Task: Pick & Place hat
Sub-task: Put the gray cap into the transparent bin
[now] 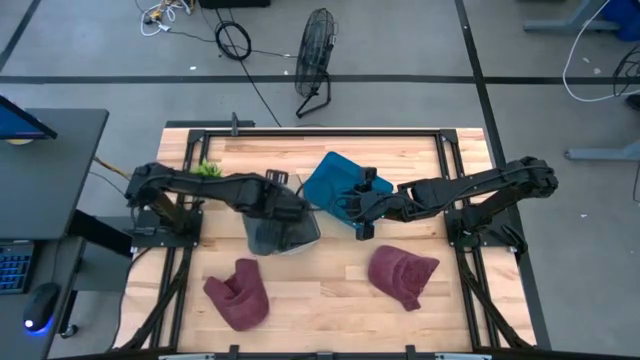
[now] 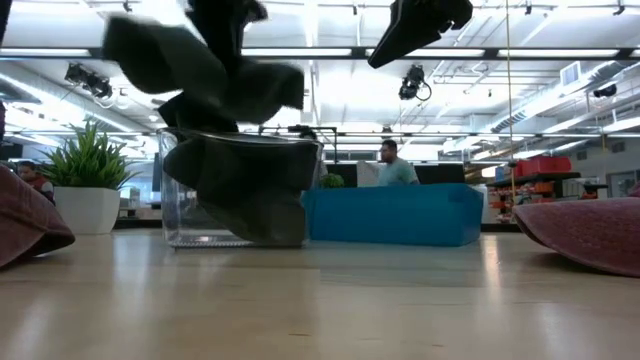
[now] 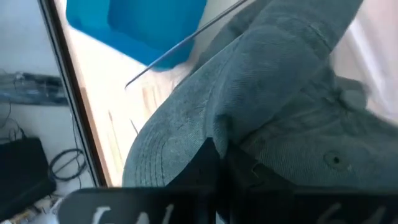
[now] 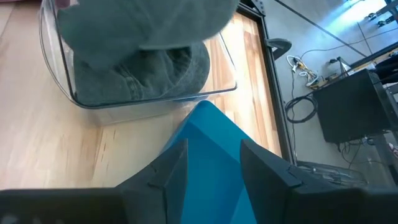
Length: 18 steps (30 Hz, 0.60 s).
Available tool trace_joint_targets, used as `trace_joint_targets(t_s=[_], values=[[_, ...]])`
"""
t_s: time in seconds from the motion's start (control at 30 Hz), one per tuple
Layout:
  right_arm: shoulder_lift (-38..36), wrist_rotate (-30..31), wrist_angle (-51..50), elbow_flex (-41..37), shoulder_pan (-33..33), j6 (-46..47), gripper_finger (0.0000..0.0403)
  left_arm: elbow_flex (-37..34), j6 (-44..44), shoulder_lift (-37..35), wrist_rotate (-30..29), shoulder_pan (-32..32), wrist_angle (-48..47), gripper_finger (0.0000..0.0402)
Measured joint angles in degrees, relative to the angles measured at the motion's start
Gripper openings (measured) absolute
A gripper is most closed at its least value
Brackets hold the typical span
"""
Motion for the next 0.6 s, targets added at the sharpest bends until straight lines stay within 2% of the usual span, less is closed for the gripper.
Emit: trace_joint_targets(t_s=[0.17, 0.3, 0.43, 0.6], values=[[0.00, 0.00, 0.02, 0.00, -0.01, 0.00, 0.0150, -5.54, 2.96, 0.04, 0.16, 3.20, 6.56, 0.0005], [0.00, 0.00, 0.00, 0.00, -0.02, 0.00, 0.0150, -11.80, 5.21, 0.00, 3.80, 5.12, 12.01, 0.0004], [0.00, 0.00, 0.06, 0.00, -0.02, -0.01, 0.0150, -17.44, 5.23, -0.13, 4.59, 5.92, 14.59, 0.0004], [0.00, -1.35, 0.09, 0.00, -0.03, 1.02, 0.0150, -20.83, 5.41, -0.37, 4.98, 6.10, 18.30, 0.0004]])
